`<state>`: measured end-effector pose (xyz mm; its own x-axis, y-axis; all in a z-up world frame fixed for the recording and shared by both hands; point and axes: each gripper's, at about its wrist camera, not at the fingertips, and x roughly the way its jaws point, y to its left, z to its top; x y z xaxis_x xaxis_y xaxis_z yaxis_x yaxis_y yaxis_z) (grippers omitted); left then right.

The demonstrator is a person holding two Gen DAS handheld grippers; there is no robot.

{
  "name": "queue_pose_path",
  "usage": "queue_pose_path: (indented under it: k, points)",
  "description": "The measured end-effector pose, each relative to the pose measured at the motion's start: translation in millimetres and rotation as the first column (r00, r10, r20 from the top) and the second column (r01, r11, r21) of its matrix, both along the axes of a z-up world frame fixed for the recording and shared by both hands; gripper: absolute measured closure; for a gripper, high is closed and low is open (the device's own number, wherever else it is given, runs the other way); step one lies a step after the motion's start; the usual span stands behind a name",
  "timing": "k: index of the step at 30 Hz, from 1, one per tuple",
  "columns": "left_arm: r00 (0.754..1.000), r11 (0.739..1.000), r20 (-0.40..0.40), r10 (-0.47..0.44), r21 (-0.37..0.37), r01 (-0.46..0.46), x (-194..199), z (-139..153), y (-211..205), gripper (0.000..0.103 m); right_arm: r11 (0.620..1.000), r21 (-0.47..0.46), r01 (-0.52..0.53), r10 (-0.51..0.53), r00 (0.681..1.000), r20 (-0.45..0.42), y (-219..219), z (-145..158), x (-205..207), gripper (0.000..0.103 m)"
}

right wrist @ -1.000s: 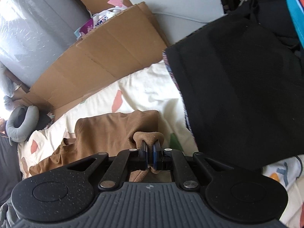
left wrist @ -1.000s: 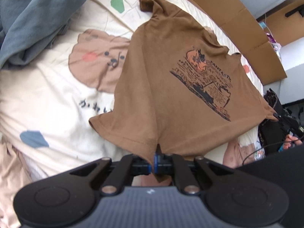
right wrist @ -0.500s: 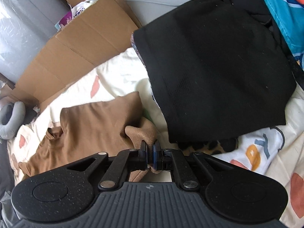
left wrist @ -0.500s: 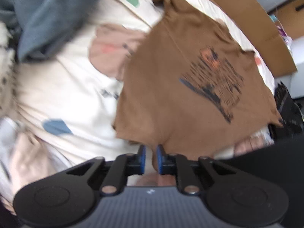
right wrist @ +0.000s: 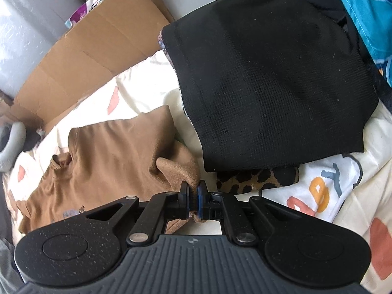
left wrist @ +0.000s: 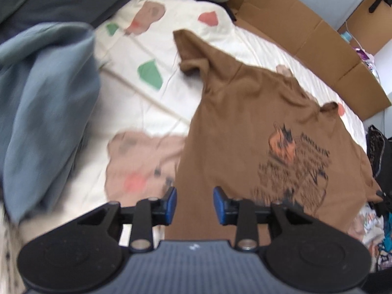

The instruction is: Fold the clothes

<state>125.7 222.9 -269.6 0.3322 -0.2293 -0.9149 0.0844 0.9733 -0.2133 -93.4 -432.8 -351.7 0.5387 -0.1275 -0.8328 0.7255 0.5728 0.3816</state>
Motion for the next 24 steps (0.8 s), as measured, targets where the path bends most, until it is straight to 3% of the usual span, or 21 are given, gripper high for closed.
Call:
queue_pose_path:
  k: [7,12,13,16,24]
  points:
    - [0.992,0.999,0.116,-0.044,-0.004,0.045,66.8,-28.8,-18.2,0.065,0.999,-0.022,-0.032,0.031,0.999,-0.044,4.0,-0.6,-5.5,0.099]
    - [0.979,0.999,0.199,-0.034,-0.004,0.035,115.3,-47.7,-35.3,0.056,0.999,-0.014,-0.037,0.036,0.995,-0.089,4.2,-5.6,-10.4,0.099]
    - [0.978,0.999,0.207,-0.037,0.001,0.038,122.0,-51.6,-38.1,0.05,0.999,-0.012,-0.038,0.036,0.995,-0.097,4.1,-6.7,-11.3,0.099]
    - [0.977,0.999,0.21,-0.04,0.02,0.037,139.8,-65.3,-45.6,0.047,0.999,-0.006,-0.044,0.043,0.992,-0.115,4.2,-9.5,-11.1,0.099]
    - [0.983,0.999,0.182,0.002,-0.041,0.006,166.3,-96.6,-53.3,0.047,0.997,0.007,-0.071,0.072,0.987,-0.144,7.3,-11.3,-12.6,0.099]
